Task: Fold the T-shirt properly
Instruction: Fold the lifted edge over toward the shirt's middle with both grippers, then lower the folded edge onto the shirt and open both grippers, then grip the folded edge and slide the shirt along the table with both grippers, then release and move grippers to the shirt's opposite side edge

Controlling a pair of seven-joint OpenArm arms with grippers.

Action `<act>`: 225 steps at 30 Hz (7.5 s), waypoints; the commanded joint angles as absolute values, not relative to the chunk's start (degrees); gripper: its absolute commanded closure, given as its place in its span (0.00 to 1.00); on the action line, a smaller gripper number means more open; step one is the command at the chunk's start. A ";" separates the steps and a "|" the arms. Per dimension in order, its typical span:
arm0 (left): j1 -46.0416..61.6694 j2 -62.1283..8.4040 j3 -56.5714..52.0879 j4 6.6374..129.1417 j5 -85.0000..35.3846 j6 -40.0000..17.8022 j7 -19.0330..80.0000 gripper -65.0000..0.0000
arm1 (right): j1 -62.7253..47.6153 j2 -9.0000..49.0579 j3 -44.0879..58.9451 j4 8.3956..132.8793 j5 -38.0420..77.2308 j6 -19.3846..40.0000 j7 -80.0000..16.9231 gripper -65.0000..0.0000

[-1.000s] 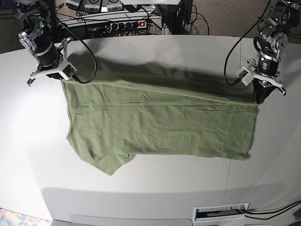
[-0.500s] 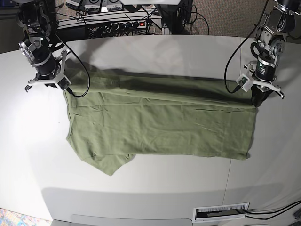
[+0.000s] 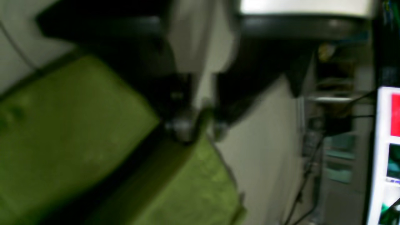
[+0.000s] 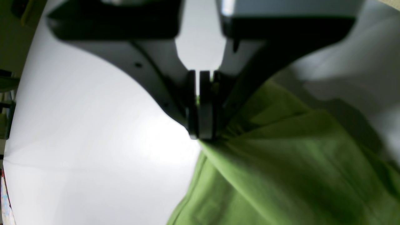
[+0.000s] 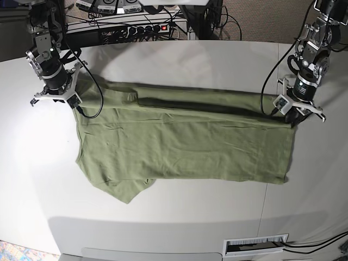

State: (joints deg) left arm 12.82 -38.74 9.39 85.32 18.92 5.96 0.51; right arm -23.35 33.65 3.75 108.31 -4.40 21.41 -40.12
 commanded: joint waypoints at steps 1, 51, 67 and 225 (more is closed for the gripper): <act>12.25 -39.83 8.86 85.97 18.59 6.72 -0.73 0.68 | -22.98 34.76 4.45 109.01 -4.56 20.64 -39.90 1.00; 12.21 -44.77 8.84 86.15 25.74 -6.68 -1.23 1.00 | -20.60 35.09 -1.67 113.93 -8.99 22.50 -40.16 1.00; 4.19 -44.97 8.84 86.43 25.91 -19.75 0.71 1.00 | -16.03 35.07 -6.66 105.89 -9.98 22.52 -39.46 1.00; -20.80 -40.93 3.16 48.95 -37.06 -37.65 21.30 0.58 | -14.11 28.42 4.99 113.99 8.56 31.03 -52.56 0.88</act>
State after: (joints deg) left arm -19.20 -39.55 3.64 48.34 -36.34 -37.39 22.44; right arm -14.63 27.59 4.40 113.16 8.47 31.35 -53.54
